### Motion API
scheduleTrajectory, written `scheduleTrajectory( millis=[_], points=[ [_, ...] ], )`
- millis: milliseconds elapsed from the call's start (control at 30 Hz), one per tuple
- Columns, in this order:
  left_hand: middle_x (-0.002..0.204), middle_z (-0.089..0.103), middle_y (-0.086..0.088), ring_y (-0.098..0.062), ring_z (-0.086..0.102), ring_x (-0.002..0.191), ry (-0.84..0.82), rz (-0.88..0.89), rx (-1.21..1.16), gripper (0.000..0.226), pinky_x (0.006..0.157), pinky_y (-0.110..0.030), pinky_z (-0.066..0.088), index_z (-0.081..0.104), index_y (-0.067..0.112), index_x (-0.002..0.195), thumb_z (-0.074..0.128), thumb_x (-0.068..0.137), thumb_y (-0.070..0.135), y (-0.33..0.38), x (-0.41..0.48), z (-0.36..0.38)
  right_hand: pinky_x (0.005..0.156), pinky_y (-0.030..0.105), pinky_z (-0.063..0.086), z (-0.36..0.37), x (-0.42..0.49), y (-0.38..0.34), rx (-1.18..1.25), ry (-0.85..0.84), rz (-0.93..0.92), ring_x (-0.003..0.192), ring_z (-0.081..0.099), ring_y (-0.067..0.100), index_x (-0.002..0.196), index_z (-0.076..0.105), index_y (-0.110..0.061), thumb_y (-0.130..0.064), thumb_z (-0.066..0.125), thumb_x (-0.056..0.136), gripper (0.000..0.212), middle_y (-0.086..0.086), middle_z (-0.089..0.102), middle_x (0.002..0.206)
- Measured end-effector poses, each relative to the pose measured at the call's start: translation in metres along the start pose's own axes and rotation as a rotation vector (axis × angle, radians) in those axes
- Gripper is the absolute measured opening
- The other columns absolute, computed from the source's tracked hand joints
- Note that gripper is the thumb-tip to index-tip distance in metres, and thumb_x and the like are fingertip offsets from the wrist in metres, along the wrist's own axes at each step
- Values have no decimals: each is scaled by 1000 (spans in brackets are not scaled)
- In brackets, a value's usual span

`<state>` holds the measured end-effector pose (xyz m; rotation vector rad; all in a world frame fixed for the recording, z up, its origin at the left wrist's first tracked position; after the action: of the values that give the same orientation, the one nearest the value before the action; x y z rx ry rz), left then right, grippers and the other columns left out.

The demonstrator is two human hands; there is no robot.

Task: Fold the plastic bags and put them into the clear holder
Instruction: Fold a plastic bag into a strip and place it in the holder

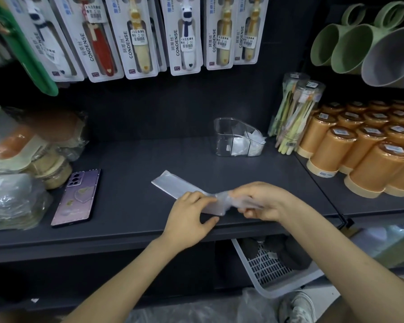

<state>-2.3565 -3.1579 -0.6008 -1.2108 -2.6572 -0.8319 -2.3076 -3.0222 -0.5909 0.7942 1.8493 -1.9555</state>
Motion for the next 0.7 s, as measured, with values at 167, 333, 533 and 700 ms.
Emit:
scheduleTrajectory(
  millis=[167,333,533,700],
  points=[
    [70,57,5,-13,52,70,127,-141,-110,13,63,-26,38,68,16,84,65,89,27,-3,9,-10,35,17,46,24,0,-21,294,-129,24,42,59,10,81,60,0,-21,53,97,27,9,63,58],
    [46,35,9,-7,35,46,109,-528,-428,43,47,-19,27,43,22,55,58,95,27,-34,11,-9,40,21,45,4,18,-29,143,112,-218,52,62,15,114,60,-4,-25,47,100,28,12,71,93],
    [64,42,-2,-14,42,64,64,-624,-681,36,63,-30,34,43,13,66,58,95,30,-47,14,-8,40,18,34,24,36,-12,-124,116,-295,45,48,5,114,66,-10,-16,66,88,27,2,69,90],
    [62,39,2,-5,39,59,57,-605,-764,38,57,-16,33,40,14,66,61,93,28,-45,11,-11,40,17,33,28,40,-8,-115,126,-319,43,44,4,89,72,-8,-16,68,87,9,-1,61,64]
  ],
)
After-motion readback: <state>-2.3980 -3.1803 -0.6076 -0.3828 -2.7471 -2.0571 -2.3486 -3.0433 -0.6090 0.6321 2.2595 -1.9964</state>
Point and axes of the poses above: each hand's wrist, its own x-axis towards the middle knuckle, its own z-axis out of the palm, y = z × x, the point moved 8 cm from there along x, towards the middle knuckle
